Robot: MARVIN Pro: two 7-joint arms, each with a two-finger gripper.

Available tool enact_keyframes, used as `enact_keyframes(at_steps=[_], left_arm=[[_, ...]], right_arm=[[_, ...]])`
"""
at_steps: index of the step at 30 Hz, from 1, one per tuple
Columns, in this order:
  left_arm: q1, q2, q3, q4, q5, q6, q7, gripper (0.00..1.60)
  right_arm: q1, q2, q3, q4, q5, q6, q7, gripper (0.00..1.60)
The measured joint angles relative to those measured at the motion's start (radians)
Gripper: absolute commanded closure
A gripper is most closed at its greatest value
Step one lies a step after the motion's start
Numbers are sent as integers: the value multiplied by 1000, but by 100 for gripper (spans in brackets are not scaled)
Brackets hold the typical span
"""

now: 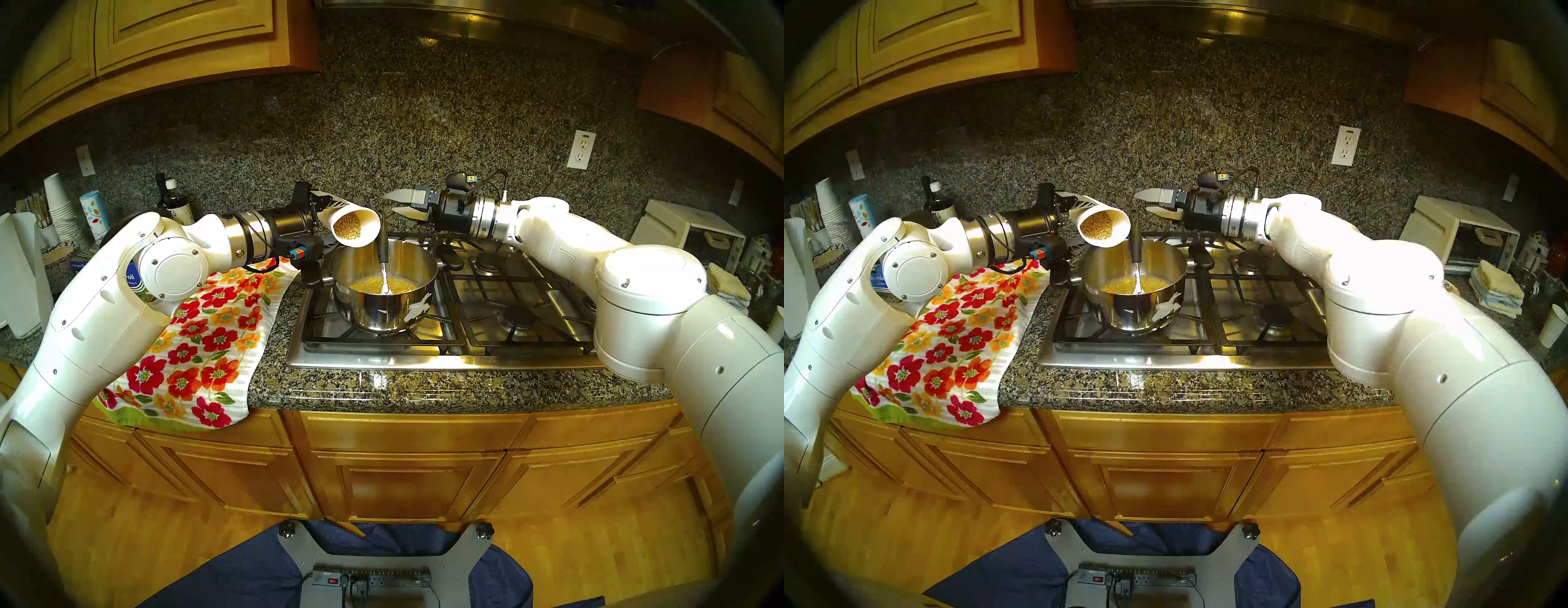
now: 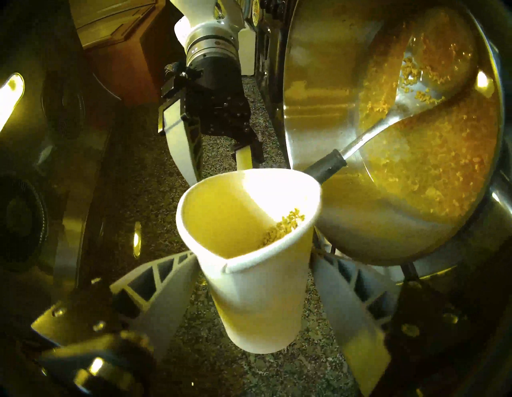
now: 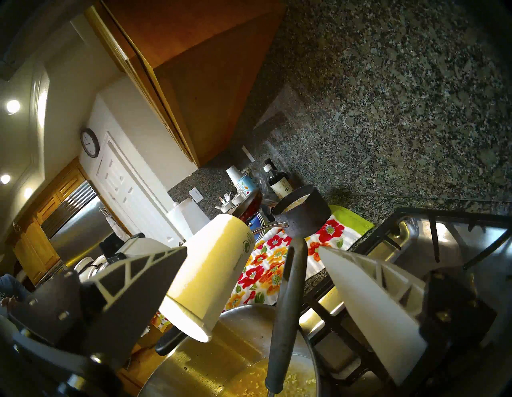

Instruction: Pour oats into pot and stir with a spoon

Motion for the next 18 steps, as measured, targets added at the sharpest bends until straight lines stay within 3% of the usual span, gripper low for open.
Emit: enact_keyframes(at_steps=[18], left_arm=[[54, 1, 17, -58, 241, 23, 146, 53]], right_arm=[[0, 0, 0, 0, 0, 0, 0, 0]])
